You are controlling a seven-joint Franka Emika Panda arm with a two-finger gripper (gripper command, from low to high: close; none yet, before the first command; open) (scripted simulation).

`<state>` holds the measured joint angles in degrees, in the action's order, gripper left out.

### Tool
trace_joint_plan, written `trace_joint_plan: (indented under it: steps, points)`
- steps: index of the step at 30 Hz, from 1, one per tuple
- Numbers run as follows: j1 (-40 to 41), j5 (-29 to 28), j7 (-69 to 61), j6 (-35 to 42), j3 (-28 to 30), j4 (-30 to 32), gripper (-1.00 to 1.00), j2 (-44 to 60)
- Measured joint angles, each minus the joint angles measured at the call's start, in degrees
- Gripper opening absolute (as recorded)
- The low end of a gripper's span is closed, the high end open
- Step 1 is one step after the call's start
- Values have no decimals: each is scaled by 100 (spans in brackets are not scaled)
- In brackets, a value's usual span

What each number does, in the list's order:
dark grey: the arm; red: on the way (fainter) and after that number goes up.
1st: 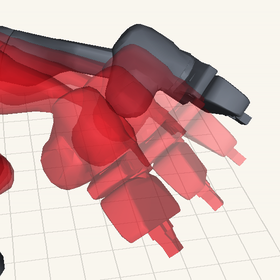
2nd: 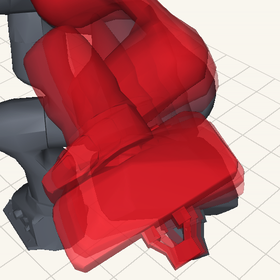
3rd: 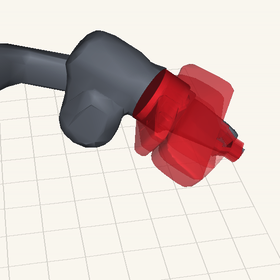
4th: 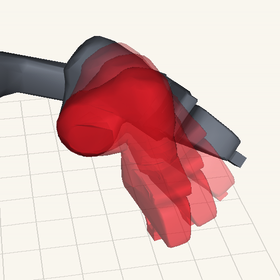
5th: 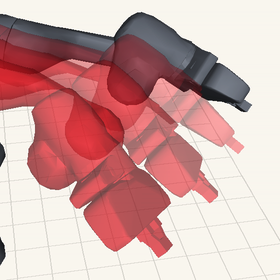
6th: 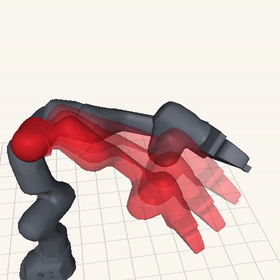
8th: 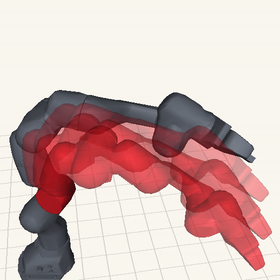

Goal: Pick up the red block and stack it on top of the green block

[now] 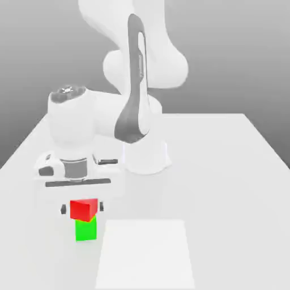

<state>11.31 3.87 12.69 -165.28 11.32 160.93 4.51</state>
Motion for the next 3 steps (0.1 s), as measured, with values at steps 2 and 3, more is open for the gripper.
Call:
trace_joint_plan:
  steps: [2,3]
  points:
    - [29,-211,149,276,30,10,100,-299]
    - [62,-326,231,447,29,17,100,-482]
